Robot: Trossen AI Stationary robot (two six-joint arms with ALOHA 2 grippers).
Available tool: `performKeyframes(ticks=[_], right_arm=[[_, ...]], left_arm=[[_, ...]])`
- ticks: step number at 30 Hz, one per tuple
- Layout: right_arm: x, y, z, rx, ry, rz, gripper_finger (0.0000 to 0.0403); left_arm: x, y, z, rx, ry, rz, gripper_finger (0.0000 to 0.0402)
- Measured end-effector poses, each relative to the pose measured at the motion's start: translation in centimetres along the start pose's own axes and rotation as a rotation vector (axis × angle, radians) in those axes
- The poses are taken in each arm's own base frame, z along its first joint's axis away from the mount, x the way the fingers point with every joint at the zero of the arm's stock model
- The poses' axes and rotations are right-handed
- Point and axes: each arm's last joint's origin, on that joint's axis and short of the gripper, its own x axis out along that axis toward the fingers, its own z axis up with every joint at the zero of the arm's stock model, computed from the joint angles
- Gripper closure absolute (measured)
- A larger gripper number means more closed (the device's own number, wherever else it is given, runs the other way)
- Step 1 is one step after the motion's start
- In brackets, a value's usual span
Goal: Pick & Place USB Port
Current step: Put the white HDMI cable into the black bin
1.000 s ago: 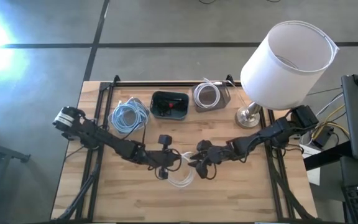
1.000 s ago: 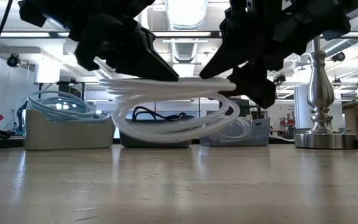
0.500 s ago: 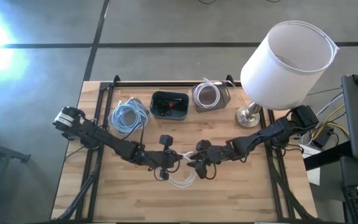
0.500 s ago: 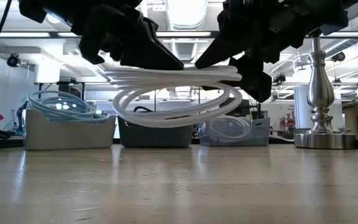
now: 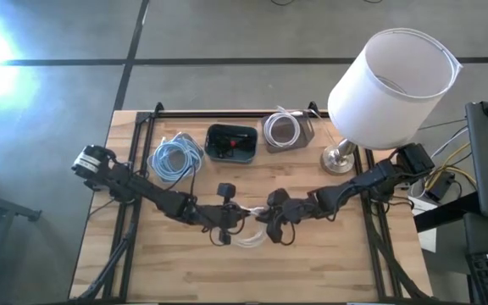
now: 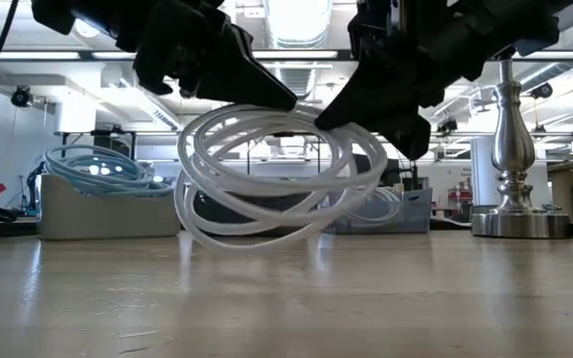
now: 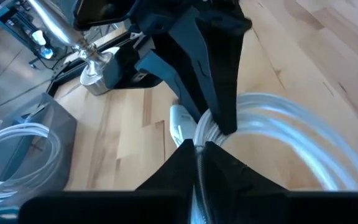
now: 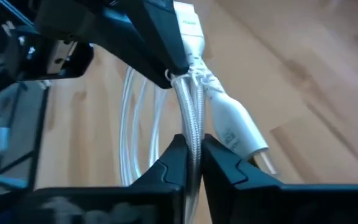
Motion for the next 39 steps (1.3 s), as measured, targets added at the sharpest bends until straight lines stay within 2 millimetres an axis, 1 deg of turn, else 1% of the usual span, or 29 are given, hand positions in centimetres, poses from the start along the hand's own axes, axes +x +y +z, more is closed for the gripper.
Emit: performKeyframes(ticks=[5, 8, 12, 14, 16, 18, 21, 28, 31, 39], right_arm=[[-0.1, 0.3, 0.3, -0.07, -0.049, -0.088, 0.0384], [-0.3, 0.8, 0.6, -0.108, -0.104, -0.194, 0.0384], [-1.1, 1.7, 1.0, -0.179, -0.195, -0.413, 0.0385], [-1.7, 2.1, 1.3, -0.23, -0.241, -0.533, 0.0385], [-2.3, 2.4, 2.1, -0.259, -0.316, -0.653, 0.0385], [-2.8, 2.4, 2.7, -0.306, -0.351, -0.76, 0.0385], [-3.4, 1.8, 3.4, -0.383, -0.314, -0.874, 0.0385], [-4.0, -0.7, 5.7, -0.34, -0.28, -1.027, 0.0385], [-4.0, -1.4, 6.4, -0.294, -0.342, -1.062, 0.0385], [-3.9, -3.3, 6.0, -0.246, -0.534, -1.174, 0.0385]], left_arm=[[0.0, 0.1, 0.1, -0.008, -0.001, 0.027, 0.0332], [0.0, 0.4, 0.2, -0.034, 0.014, 0.113, 0.031], [0.0, 0.8, 0.4, -0.093, 0.024, 0.217, 0.0287], [0.0, 0.8, 0.5, -0.128, 0.02, 0.222, 0.0279], [-0.1, 0.7, 0.3, -0.139, 0.03, 0.205, 0.0274], [0.0, 0.6, 0.2, -0.139, 0.032, 0.199, 0.0272], [0.0, 0.7, 0.3, -0.148, 0.026, 0.207, 0.0271], [0.0, 0.7, 0.2, -0.164, 0.028, 0.207, 0.0272], [0.0, 0.7, 0.2, -0.164, 0.03, 0.208, 0.0272], [0.0, 0.7, 0.1, -0.161, 0.037, 0.21, 0.0273]])
